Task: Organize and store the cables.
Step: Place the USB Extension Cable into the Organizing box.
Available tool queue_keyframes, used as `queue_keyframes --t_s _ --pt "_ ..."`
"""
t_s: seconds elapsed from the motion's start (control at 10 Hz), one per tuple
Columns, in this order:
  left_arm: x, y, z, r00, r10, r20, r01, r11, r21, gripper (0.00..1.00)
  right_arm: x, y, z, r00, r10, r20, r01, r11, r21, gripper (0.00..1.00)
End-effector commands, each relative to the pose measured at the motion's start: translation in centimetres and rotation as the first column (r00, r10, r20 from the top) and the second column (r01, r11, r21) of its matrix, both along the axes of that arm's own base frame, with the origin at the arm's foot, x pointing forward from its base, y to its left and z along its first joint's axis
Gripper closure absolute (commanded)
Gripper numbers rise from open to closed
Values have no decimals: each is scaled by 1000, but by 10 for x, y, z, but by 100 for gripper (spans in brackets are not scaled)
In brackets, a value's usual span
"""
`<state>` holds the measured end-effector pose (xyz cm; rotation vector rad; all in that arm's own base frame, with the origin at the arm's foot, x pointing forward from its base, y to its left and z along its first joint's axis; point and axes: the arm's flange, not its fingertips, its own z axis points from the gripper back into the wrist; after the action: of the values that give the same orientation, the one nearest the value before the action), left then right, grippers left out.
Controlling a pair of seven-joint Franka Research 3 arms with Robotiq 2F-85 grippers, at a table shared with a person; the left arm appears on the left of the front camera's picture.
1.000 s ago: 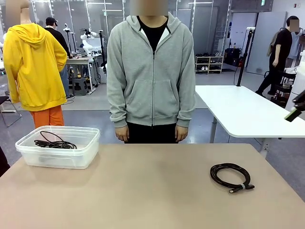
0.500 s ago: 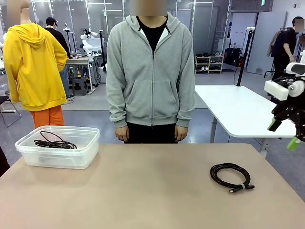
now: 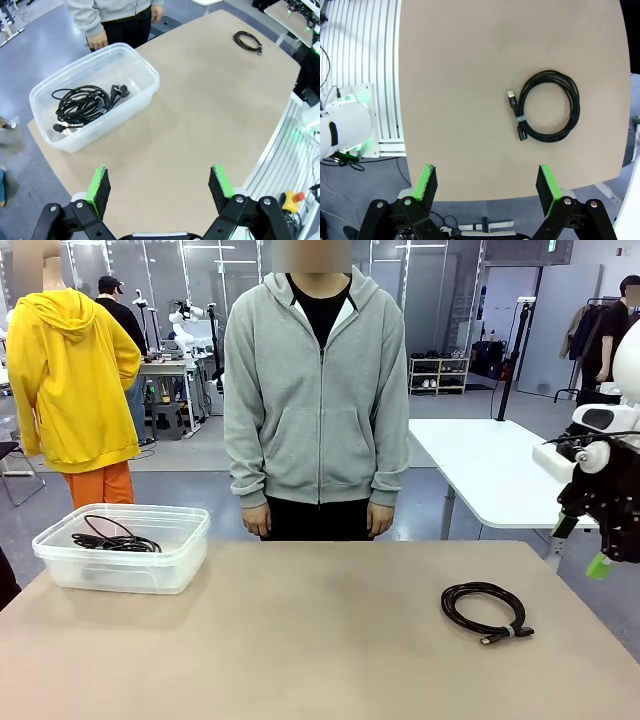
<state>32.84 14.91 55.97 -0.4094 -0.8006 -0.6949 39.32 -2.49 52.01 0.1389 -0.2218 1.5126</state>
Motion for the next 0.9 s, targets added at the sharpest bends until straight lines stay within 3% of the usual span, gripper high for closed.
queue_keyframes --t_s 0.0,0.3,0.5,0.8 --pt "2 0 3 1000 -6 0 6 1000 0 0 10 10 -12 1000 -29 0 29 999 -39 0" --pt "2 0 3 1000 -6 0 6 1000 0 0 27 25 -59 997 -73 38 77 989 -124 0" --pt "2 0 3 1000 -6 0 6 1000 0 0 33 34 -91 996 -90 26 93 987 -131 0" --pt "2 0 3 1000 -6 0 6 1000 0 0 33 42 -125 993 -91 71 103 977 -186 0"
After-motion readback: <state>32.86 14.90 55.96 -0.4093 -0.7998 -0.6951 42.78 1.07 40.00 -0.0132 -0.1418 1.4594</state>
